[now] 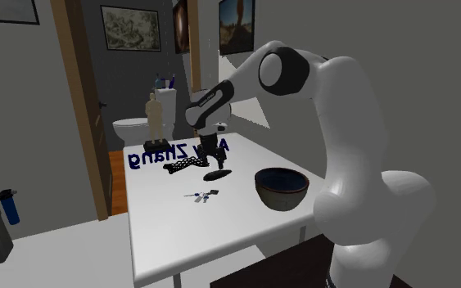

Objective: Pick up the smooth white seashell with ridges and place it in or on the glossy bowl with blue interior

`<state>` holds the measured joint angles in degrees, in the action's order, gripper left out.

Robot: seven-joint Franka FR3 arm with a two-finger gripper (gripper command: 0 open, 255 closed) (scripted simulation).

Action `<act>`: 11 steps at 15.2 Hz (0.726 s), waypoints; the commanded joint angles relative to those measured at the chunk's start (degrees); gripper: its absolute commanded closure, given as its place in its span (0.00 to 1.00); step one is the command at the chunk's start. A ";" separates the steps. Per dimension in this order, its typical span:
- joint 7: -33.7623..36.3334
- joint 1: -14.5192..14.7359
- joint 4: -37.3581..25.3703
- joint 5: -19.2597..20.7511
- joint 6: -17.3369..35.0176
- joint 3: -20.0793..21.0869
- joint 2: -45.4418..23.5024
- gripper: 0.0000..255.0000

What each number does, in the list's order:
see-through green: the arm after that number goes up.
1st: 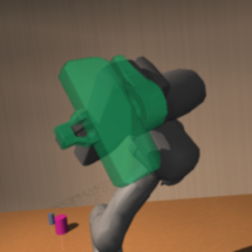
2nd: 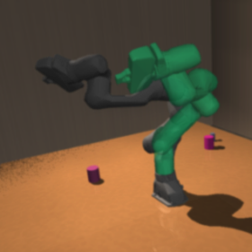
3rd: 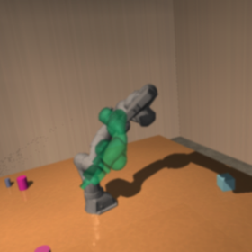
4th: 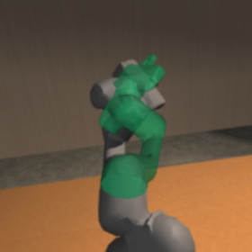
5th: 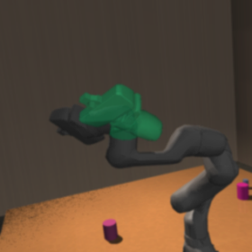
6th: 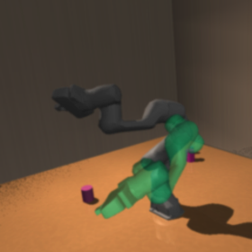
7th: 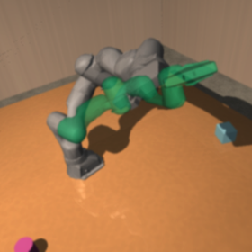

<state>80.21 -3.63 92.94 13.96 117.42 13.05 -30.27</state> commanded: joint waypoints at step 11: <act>0.46 -0.09 1.52 0.59 3.02 -0.40 -1.52 0.00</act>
<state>80.68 -3.72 94.45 14.55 120.45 12.65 -31.80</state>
